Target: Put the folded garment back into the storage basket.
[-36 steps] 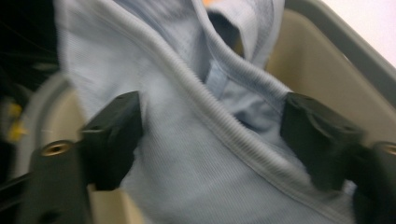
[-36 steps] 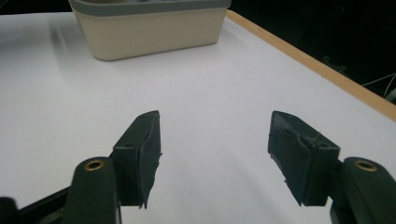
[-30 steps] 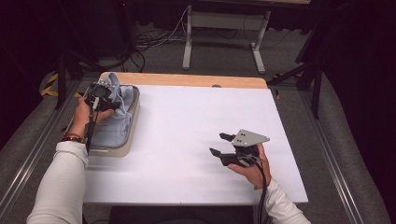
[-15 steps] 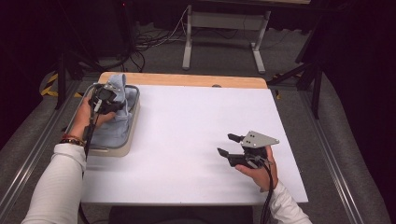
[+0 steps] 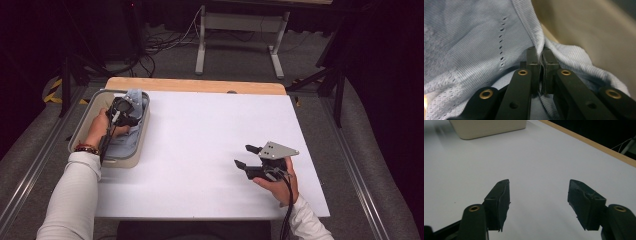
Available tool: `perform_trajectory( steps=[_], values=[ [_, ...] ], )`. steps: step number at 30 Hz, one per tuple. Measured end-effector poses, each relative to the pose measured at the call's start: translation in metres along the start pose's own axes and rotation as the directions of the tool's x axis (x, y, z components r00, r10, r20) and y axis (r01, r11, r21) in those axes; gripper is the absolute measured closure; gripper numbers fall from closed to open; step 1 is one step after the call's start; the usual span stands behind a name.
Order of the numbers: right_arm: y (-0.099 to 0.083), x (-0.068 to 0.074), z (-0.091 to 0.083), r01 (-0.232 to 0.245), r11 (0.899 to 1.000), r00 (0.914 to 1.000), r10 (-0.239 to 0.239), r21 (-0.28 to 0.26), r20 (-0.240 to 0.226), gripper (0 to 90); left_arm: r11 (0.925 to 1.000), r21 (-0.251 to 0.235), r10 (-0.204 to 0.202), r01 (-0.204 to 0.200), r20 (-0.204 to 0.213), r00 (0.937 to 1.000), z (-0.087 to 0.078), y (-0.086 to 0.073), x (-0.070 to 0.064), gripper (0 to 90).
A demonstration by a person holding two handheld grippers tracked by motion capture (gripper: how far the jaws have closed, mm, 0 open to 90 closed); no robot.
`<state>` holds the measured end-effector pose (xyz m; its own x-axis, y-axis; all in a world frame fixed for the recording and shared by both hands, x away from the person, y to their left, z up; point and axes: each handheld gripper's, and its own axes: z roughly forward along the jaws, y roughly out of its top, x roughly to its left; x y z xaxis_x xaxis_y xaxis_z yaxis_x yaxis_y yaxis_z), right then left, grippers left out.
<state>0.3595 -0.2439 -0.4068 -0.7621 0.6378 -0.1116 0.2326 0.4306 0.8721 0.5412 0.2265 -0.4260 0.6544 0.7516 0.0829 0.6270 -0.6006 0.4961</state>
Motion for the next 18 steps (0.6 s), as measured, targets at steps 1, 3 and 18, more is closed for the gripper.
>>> perform_trajectory(
  steps=[1, 3, 18],
  values=[
    [-0.001, -0.001, 0.000, -0.004, 1.000, 1.0000, 0.004, -0.002, -0.006, 35.2, 1.0000, -0.003, 0.006, -0.006, -0.008, 0.9999, -0.001, 0.000, 0.000, 86.2],
    [-0.001, -0.002, 0.000, -0.011, 1.000, 0.9999, 0.011, 0.001, -0.004, 35.1, 0.9997, -0.021, 0.010, -0.011, -0.020, 0.9998, -0.002, 0.000, -0.001, 83.6],
    [0.001, -0.004, -0.010, -0.017, 0.999, 0.9997, 0.018, -0.033, 0.017, 34.8, 0.9638, -0.266, -0.045, 0.023, -0.077, 0.9961, -0.055, -0.012, -0.001, 58.4]
  ],
)
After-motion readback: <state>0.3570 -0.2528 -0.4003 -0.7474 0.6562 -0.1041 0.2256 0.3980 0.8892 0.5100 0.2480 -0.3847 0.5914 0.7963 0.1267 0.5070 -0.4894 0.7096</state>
